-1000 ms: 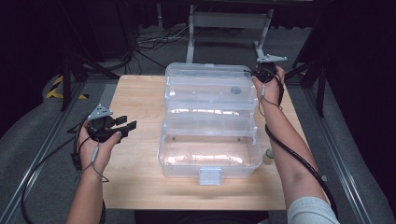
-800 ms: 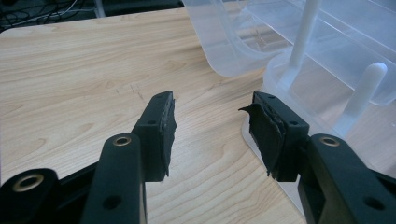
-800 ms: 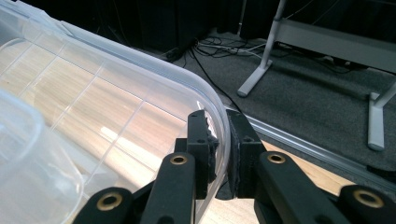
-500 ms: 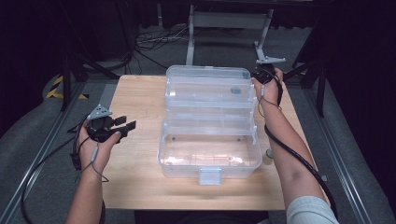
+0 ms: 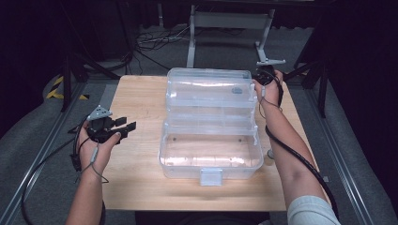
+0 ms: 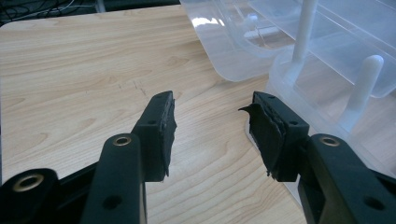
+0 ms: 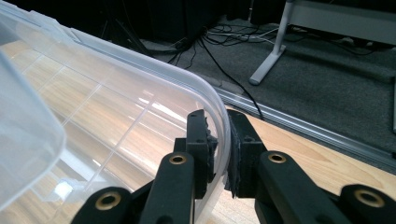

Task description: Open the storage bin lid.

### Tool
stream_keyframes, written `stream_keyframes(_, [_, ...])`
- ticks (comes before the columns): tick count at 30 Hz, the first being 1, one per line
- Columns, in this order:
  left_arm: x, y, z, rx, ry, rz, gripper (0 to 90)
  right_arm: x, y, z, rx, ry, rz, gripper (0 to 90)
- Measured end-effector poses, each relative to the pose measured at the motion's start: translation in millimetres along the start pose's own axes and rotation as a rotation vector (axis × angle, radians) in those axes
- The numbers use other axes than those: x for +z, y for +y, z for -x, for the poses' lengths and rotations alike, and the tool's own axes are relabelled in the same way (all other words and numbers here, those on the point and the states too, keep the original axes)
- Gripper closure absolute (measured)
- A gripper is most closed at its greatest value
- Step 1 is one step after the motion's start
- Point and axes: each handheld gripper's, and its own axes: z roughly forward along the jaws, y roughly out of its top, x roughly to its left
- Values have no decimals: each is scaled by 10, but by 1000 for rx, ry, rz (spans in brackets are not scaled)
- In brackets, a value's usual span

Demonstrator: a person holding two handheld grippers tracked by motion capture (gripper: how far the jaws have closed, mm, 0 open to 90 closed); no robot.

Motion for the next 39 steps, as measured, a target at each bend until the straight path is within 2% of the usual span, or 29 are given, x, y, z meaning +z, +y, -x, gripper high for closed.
stream_keyframes(13, [4,-14,-4,-1,-2,-6,509,41,-36,28,16,12,-14,811])
stream_keyframes(21, [3,-36,-7,12,-1,-2,490,81,-65,47,35,26,-30,809])
stream_keyframes(28, [2,-57,-17,21,-1,1,453,93,-62,54,29,27,-36,808])
stream_keyframes(33, [18,-66,-11,25,-9,-19,451,95,-60,56,32,28,-42,808])
stream_keyframes(37, [20,-56,-9,37,-7,-8,436,95,-56,53,19,27,-43,803])
stream_keyframes(39, [20,-50,-12,34,-10,-10,436,66,-39,44,4,17,-22,759])
